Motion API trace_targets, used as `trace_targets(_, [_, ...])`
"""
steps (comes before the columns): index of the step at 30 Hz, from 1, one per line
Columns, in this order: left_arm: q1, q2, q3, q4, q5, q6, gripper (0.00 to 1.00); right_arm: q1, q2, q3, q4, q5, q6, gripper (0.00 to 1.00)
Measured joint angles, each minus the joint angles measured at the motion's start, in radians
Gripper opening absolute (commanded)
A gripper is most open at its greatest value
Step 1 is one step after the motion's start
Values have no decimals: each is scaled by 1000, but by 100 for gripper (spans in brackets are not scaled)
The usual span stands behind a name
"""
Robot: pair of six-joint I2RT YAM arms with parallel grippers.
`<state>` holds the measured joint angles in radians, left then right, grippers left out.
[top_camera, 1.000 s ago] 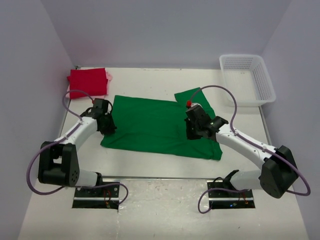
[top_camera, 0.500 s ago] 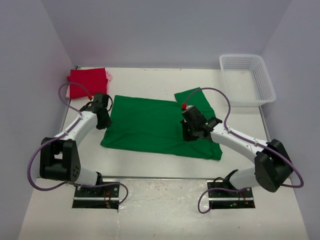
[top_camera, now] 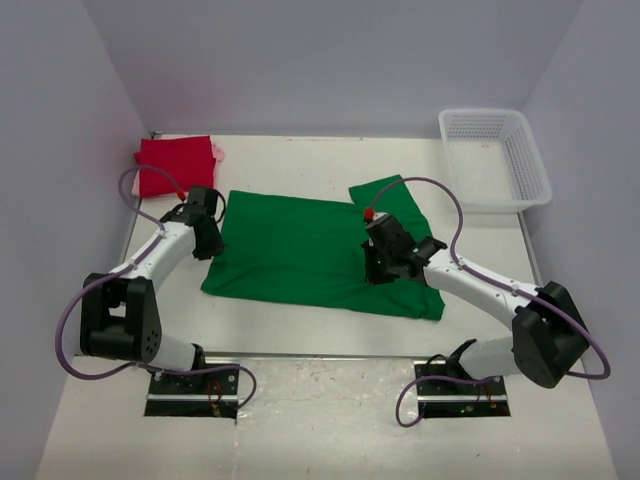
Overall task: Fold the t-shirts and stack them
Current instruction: Fold the flattened tshirt in 1/3 of the way
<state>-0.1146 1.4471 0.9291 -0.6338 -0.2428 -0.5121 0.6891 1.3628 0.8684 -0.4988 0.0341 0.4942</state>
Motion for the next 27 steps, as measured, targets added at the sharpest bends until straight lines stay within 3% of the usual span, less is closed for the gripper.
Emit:
trace_targets(16, [0, 83, -11, 20, 56, 8, 16, 0, -26, -11, -1, 1, 0, 0])
trace_targets(23, [0, 96, -11, 24, 56, 10, 1, 0, -26, -27, 1, 0, 0, 0])
trace_targets(27, [0, 104, -11, 26, 56, 11, 0, 0, -26, -39, 5, 0, 0, 0])
